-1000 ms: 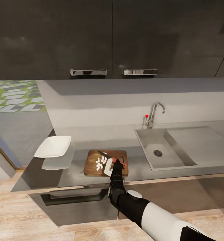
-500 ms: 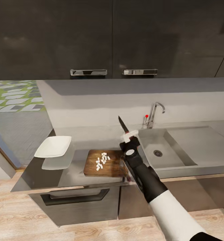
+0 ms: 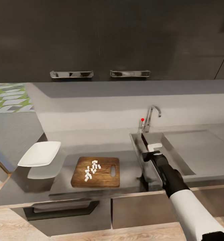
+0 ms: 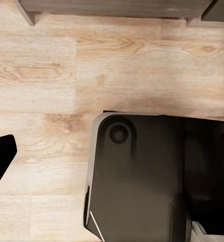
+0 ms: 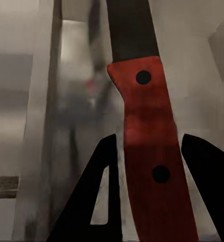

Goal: In the kitchen, take the Vidalia onion out of the sink, dice it on the chopping board with the paring knife, put the diced onion into the bowl on the countertop, then place both the paring knife and the chopping board into the sink.

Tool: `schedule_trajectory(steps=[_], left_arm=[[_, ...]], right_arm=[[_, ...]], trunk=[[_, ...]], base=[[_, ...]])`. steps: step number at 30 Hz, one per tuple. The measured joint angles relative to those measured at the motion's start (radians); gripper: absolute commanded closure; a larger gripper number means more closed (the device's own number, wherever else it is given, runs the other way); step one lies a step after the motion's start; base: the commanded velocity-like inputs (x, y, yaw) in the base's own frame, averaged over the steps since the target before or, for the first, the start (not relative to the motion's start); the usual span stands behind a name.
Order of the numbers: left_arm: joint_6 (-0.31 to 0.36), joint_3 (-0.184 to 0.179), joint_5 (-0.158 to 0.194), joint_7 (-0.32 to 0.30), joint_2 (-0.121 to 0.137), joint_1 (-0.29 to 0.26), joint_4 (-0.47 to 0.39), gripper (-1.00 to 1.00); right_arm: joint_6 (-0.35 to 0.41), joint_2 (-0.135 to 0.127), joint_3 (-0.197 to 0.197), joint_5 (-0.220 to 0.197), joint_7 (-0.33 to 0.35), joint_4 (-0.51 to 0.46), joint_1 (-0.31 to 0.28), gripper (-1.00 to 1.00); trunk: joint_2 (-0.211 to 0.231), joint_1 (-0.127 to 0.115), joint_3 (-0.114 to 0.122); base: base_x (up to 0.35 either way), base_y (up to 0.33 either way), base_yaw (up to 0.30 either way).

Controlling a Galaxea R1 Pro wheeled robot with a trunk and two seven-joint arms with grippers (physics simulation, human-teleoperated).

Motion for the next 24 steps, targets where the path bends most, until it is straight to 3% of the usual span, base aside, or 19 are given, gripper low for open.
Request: schedule_trajectory(steps=[3, 5, 19, 24], left_arm=[[0.000, 0.000, 0.000, 0.001, 0.000, 0.000, 0.001, -1.00], [0.000, 0.001, 0.000, 0.003, 0.000, 0.000, 0.001, -1.00], [0.000, 0.002, 0.000, 0.003, 0.001, 0.000, 0.001, -1.00], [0.000, 0.002, 0.000, 0.003, 0.003, 0.000, 0.001, -1.00]], right_arm=[[0.000, -0.027, -0.011, -0.015, 0.081, 0.034, 0.000, 1.00], [0.000, -0.038, -0.023, -0.020, 0.099, 0.056, 0.000, 1.00], [-0.002, -0.038, -0.028, -0.029, 0.101, 0.135, 0.000, 1.00], [-0.058, -0.036, -0.030, -0.030, 0.101, 0.179, 0.000, 1.00]], trunk=[[0.000, 0.000, 0.000], [0.000, 0.000, 0.000], [0.000, 0.000, -0.007], [0.000, 0.000, -0.015]], base=[[0.150, -0.254, 0.000], [0.105, -0.259, 0.000], [0.021, -0.048, 0.000], [0.000, 0.000, 0.000]])
